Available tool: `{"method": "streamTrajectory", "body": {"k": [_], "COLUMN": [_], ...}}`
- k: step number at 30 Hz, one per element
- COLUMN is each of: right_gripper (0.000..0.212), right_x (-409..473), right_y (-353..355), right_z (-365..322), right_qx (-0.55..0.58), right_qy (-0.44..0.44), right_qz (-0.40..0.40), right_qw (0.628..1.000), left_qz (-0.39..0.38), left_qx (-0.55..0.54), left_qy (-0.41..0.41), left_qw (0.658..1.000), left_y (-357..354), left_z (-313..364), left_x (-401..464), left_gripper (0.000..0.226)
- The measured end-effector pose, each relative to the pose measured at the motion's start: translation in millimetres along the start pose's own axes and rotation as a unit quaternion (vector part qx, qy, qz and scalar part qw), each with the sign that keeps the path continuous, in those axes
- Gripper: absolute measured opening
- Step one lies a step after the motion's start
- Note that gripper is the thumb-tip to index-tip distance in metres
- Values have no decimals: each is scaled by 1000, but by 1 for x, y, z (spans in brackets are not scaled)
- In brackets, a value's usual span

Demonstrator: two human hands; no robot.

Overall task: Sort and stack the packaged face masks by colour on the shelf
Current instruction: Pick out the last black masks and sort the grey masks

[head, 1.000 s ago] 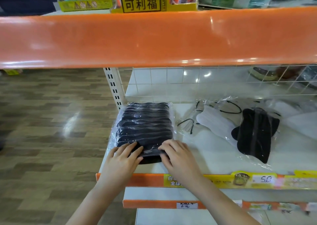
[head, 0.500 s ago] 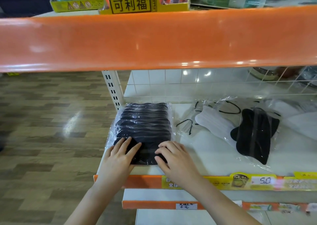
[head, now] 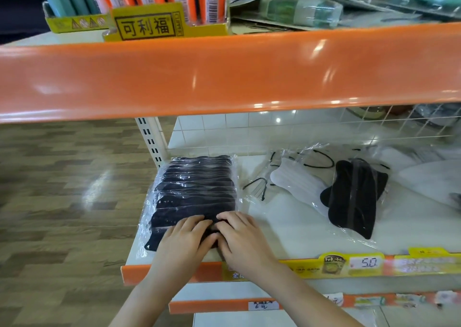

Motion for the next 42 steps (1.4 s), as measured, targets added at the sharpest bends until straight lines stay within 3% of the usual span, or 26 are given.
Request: {"method": "streamTrajectory", "body": {"k": [7, 12, 22, 28, 30, 33, 36, 39, 42], "right_gripper": [27, 25, 29, 26, 37, 47, 54, 52, 44], "right_x": [-8, -28, -82, -106, -111, -115, -118, -120, -122], "right_y": [30, 66, 116, 126, 122, 116, 118, 119, 119], "right_z": [34, 84, 182, 231, 243, 249, 253, 259, 261], "right_qx": [25, -5, -80, -153, -157, -154, -119, -85, -26], "right_qy": [-52, -79, -172, -268, -295, -304, -331, -350, -358], "right_qz": [56, 80, 75, 50, 28, 13, 49, 68, 85], "right_qw": [997, 994, 979, 950, 942, 940, 935, 930, 929], "left_qz": [29, 41, 23, 12, 18, 20, 12, 4, 20], "left_qx": [-119, -142, -169, -140, -125, -113, -113, -104, -84], "left_qy": [12, -48, -140, -121, -119, -106, -101, -91, -99], "left_qw": [992, 988, 975, 983, 985, 988, 988, 990, 991], "left_y": [-1, -18, -66, -87, -92, -101, -109, -116, -115], "left_z": [37, 79, 190, 236, 246, 254, 259, 256, 255], "left_x": [18, 35, 76, 91, 94, 95, 93, 93, 92], "left_gripper": [44, 34, 27, 35, 35, 30, 25, 37, 30]}}
Point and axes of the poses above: each hand's wrist, its own x-axis towards the middle knuckle, its own y-axis out of the back of the hand, z = x × y, the point moved 6 cm from there along x, towards the middle knuckle, and after that the axes turned 5 degrees about -x, right-handed, at the moved point
